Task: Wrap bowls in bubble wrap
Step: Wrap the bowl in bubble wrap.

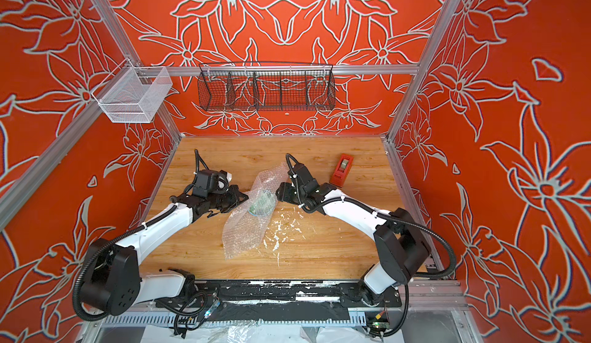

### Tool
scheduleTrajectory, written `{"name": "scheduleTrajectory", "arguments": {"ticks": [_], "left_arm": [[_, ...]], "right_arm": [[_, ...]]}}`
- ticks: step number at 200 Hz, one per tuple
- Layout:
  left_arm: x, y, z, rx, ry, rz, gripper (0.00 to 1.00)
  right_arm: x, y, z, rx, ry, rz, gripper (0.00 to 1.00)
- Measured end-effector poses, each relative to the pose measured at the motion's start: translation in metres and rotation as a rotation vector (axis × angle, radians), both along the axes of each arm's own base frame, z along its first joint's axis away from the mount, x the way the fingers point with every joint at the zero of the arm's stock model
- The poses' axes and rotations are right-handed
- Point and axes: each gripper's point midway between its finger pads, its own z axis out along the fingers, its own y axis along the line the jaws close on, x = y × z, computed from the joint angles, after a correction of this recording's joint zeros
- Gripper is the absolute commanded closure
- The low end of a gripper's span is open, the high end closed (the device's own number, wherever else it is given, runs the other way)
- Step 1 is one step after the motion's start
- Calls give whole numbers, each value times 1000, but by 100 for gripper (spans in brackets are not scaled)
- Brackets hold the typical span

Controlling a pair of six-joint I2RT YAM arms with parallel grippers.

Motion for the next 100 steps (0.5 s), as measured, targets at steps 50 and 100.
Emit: {"name": "scheduleTrajectory", "arguments": {"ticks": [50,100], "left_arm": [[2,-18,8,9,-13,-42,100],[6,-49,-12,40,40,-113,100]], "right_arm": [[2,2,-35,-37,69,6,38],[12,-2,-39,-21,71,-13,37]]}}
